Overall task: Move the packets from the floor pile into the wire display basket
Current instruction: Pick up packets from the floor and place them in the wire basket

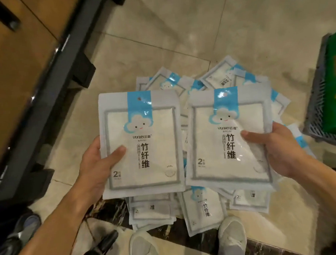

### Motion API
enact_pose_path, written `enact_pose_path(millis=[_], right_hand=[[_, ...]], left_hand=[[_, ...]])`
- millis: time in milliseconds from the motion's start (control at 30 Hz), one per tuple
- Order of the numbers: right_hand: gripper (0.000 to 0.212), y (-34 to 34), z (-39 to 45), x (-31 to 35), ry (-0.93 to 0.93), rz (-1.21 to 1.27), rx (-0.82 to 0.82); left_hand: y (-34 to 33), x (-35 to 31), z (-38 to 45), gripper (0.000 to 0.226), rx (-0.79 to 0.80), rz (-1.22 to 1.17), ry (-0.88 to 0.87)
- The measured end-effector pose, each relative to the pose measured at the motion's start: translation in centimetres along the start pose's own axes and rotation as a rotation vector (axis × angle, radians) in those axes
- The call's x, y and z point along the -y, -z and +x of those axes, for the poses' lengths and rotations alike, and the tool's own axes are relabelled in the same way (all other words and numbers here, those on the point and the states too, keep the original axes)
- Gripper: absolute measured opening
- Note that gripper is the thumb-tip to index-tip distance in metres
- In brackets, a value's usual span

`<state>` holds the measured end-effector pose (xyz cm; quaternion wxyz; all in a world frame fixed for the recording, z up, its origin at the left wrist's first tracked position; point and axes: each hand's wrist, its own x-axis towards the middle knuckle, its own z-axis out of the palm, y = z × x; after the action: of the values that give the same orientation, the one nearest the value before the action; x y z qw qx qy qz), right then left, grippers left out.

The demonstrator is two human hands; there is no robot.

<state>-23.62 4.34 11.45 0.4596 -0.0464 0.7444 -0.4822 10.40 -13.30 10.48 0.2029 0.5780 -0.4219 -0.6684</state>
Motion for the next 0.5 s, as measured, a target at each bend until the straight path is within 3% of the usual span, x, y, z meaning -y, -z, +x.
enact_pose_path(millis=[33,133,167,267,367,500], right_hand=[[0.024,-0.1,-1.4,2.3,0.003,0.014,0.024],[0.078,-0.9,-6.3,9.5,-0.015,0.018,0.101],[0.079,-1.1,-8.1,11.9,-0.023,0.027,0.126],[0.049,-1.2,-13.7,18.7,-0.015,0.01,0.154],[0.038,-1.5,-19.8,25.5,0.027,0.002,0.152],[0.04,-2.8,-28.4,33.1,0.074,0.035,0.174]], left_hand=[[0.4,-1.8,-1.3,0.046,0.0,-0.005,-0.001],[1.1,-7.5,-5.6,0.041,-0.031,-0.042,0.006],[1.3,-9.3,-7.1,0.043,-0.029,-0.056,0.007],[2.3,-15.2,-11.9,0.045,-0.036,-0.091,-0.026],[3.8,-21.4,-17.2,0.04,-0.045,-0.113,-0.065],[6.5,-29.5,-24.8,0.034,-0.073,-0.107,-0.121]])
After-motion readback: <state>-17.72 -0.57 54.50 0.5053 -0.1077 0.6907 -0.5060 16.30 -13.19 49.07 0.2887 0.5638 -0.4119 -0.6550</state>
